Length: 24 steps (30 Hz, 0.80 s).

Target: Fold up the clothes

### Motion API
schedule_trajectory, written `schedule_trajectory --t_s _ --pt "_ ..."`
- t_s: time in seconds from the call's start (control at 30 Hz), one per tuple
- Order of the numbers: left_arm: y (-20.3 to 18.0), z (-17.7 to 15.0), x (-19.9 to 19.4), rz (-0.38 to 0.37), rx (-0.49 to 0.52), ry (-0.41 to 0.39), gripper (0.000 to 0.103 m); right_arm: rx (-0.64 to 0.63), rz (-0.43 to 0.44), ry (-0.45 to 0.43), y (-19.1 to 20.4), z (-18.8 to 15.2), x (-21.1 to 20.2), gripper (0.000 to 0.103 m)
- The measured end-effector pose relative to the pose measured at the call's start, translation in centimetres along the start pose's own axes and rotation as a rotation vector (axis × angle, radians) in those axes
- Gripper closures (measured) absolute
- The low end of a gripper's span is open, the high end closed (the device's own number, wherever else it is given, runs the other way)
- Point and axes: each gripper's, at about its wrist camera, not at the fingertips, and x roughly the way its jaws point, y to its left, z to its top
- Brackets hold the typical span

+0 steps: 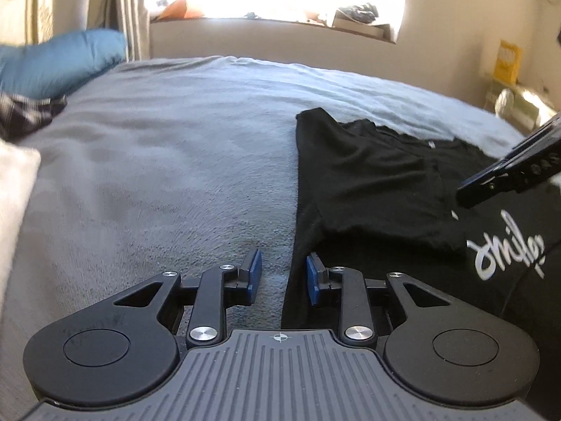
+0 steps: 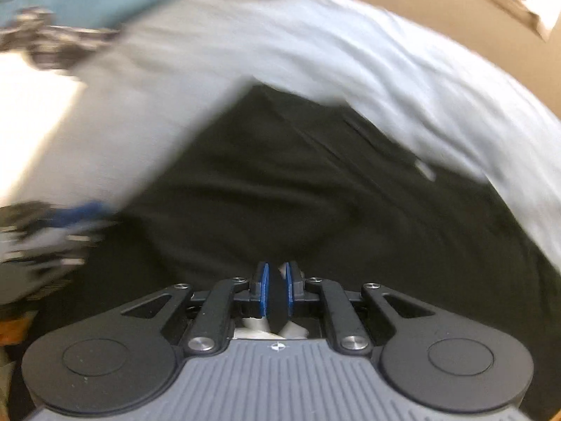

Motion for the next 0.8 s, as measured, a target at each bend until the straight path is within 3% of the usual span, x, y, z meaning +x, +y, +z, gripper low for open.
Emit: schedule_trajectory --t_s 0.1,0.23,0.37,0.47,0.63,0.73,0.8 --pt "0.4 0.0 0.0 -0.008 -0.033 -0.001 0.075 -0.194 0.019 -0.033 4.1 0.0 0.2 0.070" --pt "0.9 0.0 0.0 -0.023 -0.062 0.001 0.075 -0.304 0.012 -0.010 6.4 -0.7 1.9 0.071" --pt "1.4 0.1 0.2 -0.041 -0.084 0.009 0.074 -0.272 0.046 0.068 5.3 -2.6 3.2 0.071" --pt "1.6 0.0 0.2 -0.045 -0.086 0.008 0.074 -0.224 0.075 0.095 3.9 -3.6 1.9 0.071" --pt "1.7 0.1 0.1 -0.052 -0.096 0.009 0.074 -0.111 0.079 0.214 1.3 -4.7 0.0 0.074" --pt "2.1 0.2 -0.5 -0.070 -0.106 0.019 0.070 0.005 0.098 0.193 -0.3 -4.6 -1.6 0.080" --pt "2.6 0.2 -1.4 -0.079 -0.119 0.018 0.060 0.057 0.100 0.167 -1.2 -4.4 -2.6 0.081"
